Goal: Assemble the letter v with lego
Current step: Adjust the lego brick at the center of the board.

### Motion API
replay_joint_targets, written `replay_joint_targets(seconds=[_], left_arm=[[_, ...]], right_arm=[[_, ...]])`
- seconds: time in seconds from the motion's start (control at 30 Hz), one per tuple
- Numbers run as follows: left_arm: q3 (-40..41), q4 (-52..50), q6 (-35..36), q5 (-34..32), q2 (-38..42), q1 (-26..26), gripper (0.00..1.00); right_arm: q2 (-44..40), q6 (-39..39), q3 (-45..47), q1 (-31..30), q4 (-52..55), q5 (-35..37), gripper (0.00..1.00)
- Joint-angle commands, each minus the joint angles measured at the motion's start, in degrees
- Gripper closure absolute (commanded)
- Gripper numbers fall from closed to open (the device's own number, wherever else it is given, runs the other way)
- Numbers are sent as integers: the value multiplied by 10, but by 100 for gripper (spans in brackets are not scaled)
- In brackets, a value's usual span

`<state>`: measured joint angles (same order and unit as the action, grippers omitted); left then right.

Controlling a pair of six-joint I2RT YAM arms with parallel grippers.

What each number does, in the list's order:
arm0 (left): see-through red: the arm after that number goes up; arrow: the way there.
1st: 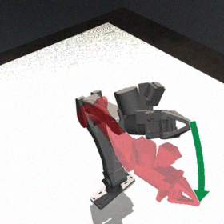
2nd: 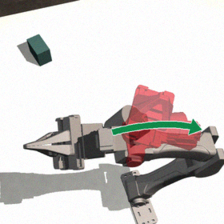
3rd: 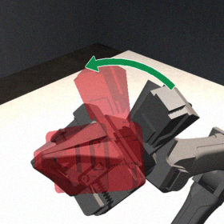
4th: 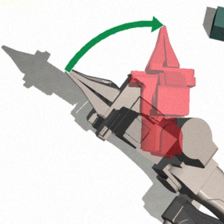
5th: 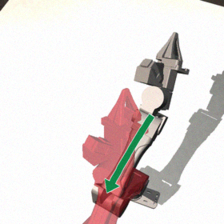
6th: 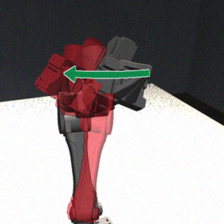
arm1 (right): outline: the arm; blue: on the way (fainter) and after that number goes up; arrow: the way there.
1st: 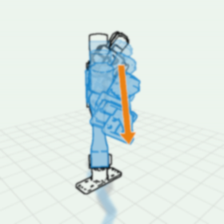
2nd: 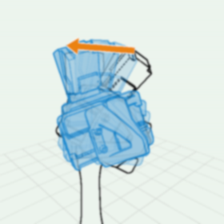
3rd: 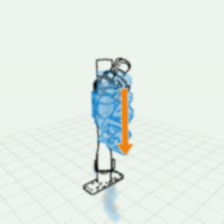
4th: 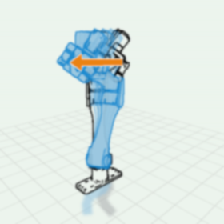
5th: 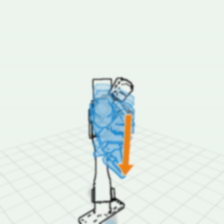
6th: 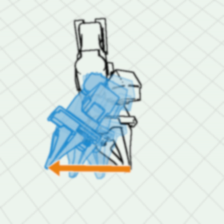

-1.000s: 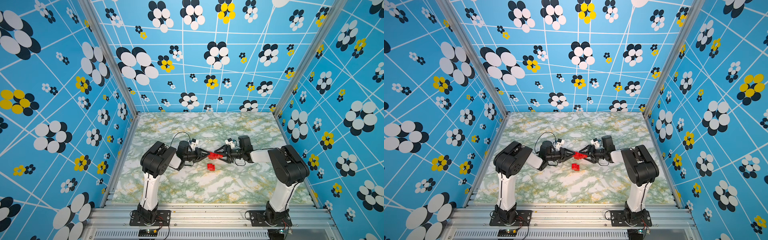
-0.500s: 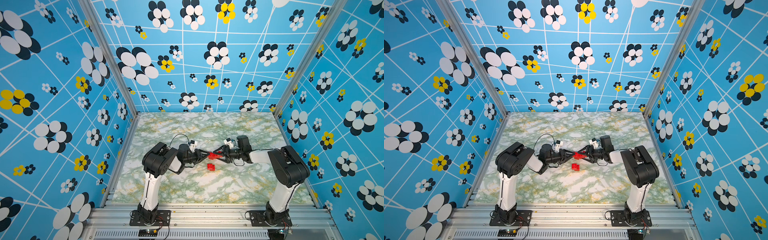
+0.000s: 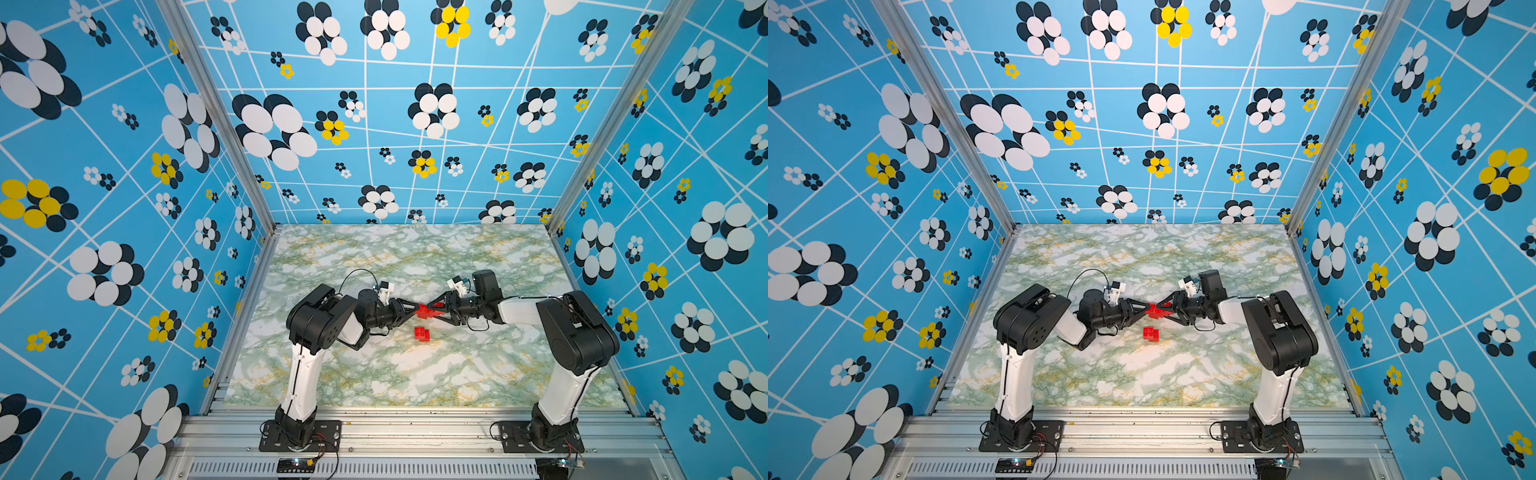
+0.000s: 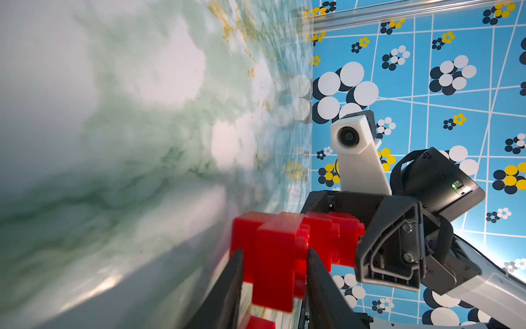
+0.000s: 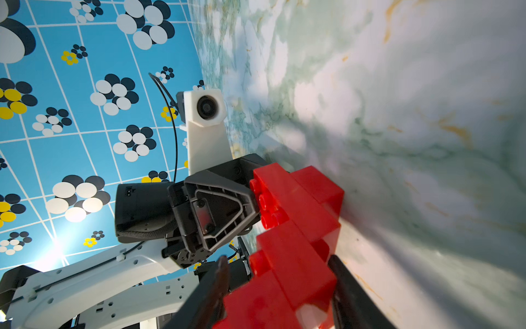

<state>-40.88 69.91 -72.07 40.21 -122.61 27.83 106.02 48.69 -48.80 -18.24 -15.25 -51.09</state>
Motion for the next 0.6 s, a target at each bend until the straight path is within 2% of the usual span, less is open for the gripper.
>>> replay_joint_targets(seconds=[0.0, 0.17, 0.2, 0.27, 0.57], left_arm=[[10, 8, 2, -2, -19, 4, 58], [11, 7, 4, -1, -15, 4, 58], [11, 7, 3, 0, -15, 3, 53], [15, 11, 3, 1, -14, 3, 51], [24, 27, 0, 4, -9, -6, 48]], right_arm=[[-2, -26, -16, -3, 39, 7, 43], [-3, -41, -29, -3, 67, 9, 45], [-4, -47, -32, -3, 77, 10, 45], [-4, -55, -37, -3, 90, 11, 48], [-2, -80, -59, -3, 131, 13, 49]])
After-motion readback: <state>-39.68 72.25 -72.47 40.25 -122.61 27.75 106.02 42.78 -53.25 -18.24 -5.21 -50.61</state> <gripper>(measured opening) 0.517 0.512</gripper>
